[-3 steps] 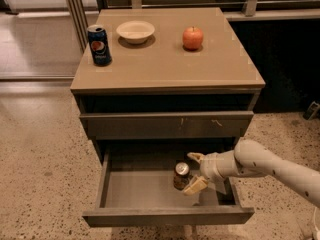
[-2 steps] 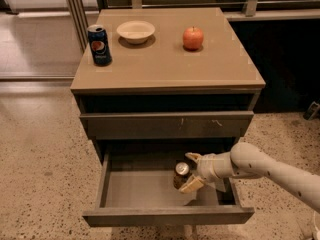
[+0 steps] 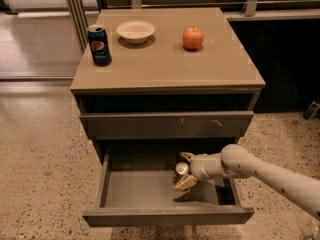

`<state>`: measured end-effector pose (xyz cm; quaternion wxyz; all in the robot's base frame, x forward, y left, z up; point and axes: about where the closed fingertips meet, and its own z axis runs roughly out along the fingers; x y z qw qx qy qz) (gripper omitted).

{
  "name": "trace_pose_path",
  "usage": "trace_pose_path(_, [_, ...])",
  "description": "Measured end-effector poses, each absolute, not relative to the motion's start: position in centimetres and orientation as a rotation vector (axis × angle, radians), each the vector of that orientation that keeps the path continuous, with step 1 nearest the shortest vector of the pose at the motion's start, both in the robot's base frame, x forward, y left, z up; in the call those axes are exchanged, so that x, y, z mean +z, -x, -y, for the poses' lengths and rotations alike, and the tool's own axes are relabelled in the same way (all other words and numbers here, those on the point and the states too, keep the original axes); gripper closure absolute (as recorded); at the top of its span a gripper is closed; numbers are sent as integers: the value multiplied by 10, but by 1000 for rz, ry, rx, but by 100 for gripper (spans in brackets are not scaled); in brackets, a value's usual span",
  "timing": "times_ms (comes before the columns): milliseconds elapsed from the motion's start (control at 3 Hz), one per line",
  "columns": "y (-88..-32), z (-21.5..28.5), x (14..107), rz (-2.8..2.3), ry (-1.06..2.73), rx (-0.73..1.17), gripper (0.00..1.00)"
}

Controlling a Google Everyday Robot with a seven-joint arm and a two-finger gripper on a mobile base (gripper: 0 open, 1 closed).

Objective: Pick orange can from middle drawer and place on counter

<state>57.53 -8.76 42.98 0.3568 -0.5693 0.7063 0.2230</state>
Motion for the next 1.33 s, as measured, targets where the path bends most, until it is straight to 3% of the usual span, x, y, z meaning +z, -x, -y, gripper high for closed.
trace_pose_path(1000, [-570,85,434,-1812,1476,588,84])
trace_pose_path(1333, [-552,79,470,-1753,1489,611,100])
